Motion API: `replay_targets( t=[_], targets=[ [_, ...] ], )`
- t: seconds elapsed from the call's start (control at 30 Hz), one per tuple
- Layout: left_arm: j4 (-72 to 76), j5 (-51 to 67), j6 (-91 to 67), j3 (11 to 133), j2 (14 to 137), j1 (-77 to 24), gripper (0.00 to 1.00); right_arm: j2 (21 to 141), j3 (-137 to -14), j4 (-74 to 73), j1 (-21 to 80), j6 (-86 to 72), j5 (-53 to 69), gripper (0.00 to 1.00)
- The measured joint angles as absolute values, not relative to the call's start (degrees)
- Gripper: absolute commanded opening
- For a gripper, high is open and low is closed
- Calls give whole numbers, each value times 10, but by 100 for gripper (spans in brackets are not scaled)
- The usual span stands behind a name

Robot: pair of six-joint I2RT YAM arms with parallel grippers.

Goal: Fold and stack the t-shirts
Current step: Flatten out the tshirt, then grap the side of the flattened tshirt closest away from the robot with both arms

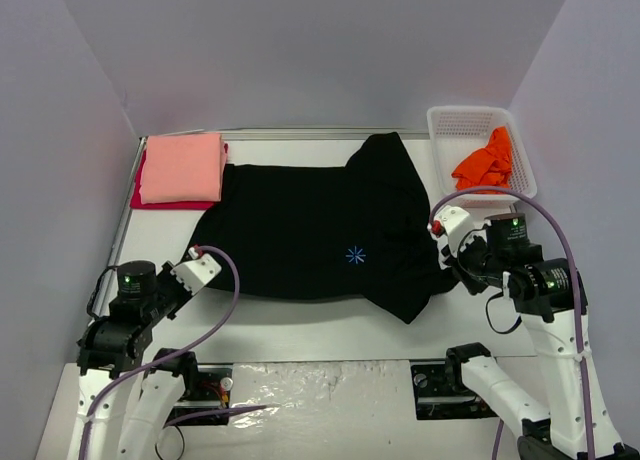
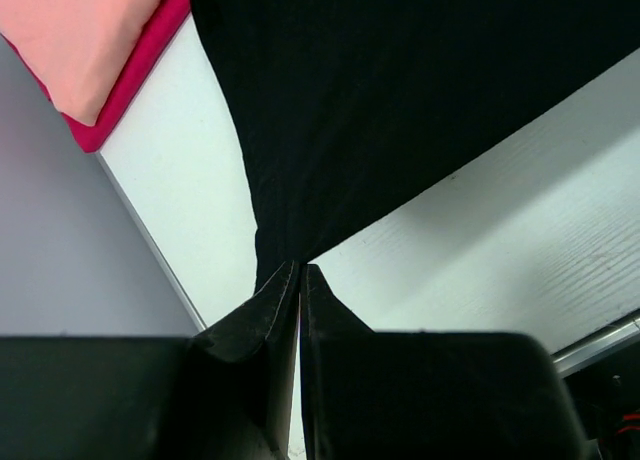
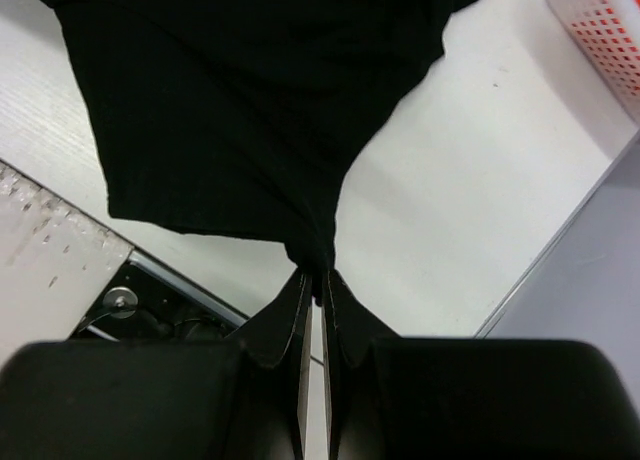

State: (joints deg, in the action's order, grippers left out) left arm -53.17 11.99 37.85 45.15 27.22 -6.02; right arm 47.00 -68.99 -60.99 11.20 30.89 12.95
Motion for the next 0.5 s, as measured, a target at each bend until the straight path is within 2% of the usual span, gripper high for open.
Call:
replay_targets(
  t=[0.27,0.5],
  targets=[
    [-543,127,389,451,272,-60,2,446,-690,-642,112,321,161,0],
    [-533,125,388,439,297,-60,2,483,-689,-631,112,331,159,0]
  ],
)
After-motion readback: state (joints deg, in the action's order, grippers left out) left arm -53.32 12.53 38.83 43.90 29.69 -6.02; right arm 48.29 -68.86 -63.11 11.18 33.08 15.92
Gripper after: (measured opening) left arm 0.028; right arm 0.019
